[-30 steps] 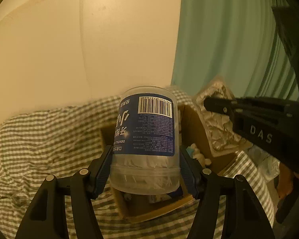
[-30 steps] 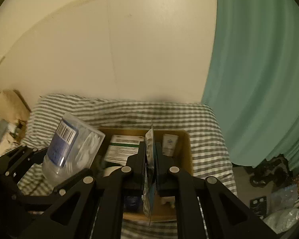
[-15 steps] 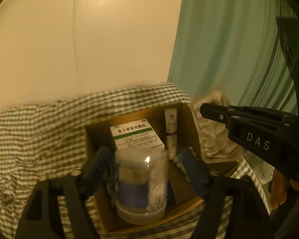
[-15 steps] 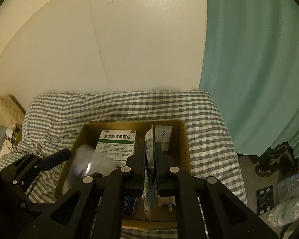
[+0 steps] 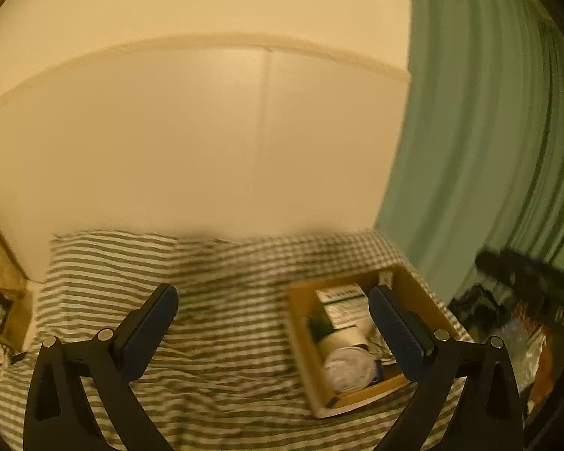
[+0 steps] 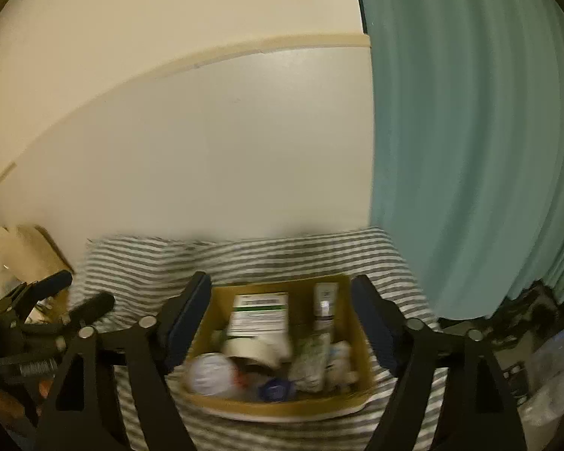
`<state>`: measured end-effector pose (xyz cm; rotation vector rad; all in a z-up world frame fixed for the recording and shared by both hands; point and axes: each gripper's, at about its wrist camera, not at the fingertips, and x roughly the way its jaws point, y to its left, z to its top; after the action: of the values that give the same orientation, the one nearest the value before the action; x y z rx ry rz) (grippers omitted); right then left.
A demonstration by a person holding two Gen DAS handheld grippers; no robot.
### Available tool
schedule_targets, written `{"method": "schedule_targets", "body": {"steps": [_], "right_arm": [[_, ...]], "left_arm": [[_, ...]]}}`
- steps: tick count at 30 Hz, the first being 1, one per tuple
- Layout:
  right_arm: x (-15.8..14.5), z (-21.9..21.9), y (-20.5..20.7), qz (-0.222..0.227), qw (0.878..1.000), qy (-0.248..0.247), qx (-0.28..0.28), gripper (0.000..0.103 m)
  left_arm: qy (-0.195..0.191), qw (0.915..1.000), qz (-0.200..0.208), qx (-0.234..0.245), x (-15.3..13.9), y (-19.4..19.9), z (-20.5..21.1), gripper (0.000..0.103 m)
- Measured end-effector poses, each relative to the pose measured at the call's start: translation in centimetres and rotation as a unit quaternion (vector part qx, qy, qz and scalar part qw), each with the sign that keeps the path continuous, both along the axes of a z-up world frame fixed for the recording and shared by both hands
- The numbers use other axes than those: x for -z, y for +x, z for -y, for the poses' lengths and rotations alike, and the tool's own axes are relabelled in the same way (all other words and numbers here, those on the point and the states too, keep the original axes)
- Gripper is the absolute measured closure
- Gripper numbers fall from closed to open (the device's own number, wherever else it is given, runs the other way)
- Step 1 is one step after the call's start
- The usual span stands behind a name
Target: Organize objects
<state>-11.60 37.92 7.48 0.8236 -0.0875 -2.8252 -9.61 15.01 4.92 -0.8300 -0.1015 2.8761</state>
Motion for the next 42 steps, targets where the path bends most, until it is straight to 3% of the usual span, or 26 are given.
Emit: {"method": "schedule_targets", "body": {"steps": [7, 15, 21, 25, 28, 35, 42], "right_arm": [[-2.1, 5.4, 4.9, -0.028, 0.998, 0.06, -0.022, 0.013], [-3.9, 10.1, 8.6, -0.077, 0.994, 0.07, -0.025, 0.0], [0.9, 11.1, 8.0, -0.093, 0.99, 0.106, 0.011, 0.0], [3.8, 11.1, 6.3, -0.08, 0.988, 0.132, 0.009, 0.0], [5.4, 10.8, 5.3, -0.064, 0.991, 0.115, 0.006, 0.0], [7.2, 10.2, 4.6, -0.053, 0.992, 0.116, 0.009, 0.0], [7.1, 9.4, 4.3, -0.031, 0.995, 0.093, 0.018, 0.0]], "left_arm": [[0.006, 0.9984, -0.039, -0.04, -2.8, 3.4, 6.1, 0.0], [0.002, 0.9925, -0.075, -0.097, -0.8, 6.4, 9.6, 0.0], [-0.007, 0.9915, -0.066, -0.112, 3.2, 6.3, 10.4, 0.0], [0.018, 0.9954, -0.057, -0.075, 5.1, 5.4, 9.6, 0.0], [0.028, 0.9962, -0.05, -0.066, 6.0, 4.5, 8.8, 0.0], [-0.011, 0.9952, -0.048, -0.085, 6.4, 4.4, 7.4, 0.0], [-0.021, 0.9952, -0.051, -0.081, 6.3, 4.7, 6.7, 0.0]]}}
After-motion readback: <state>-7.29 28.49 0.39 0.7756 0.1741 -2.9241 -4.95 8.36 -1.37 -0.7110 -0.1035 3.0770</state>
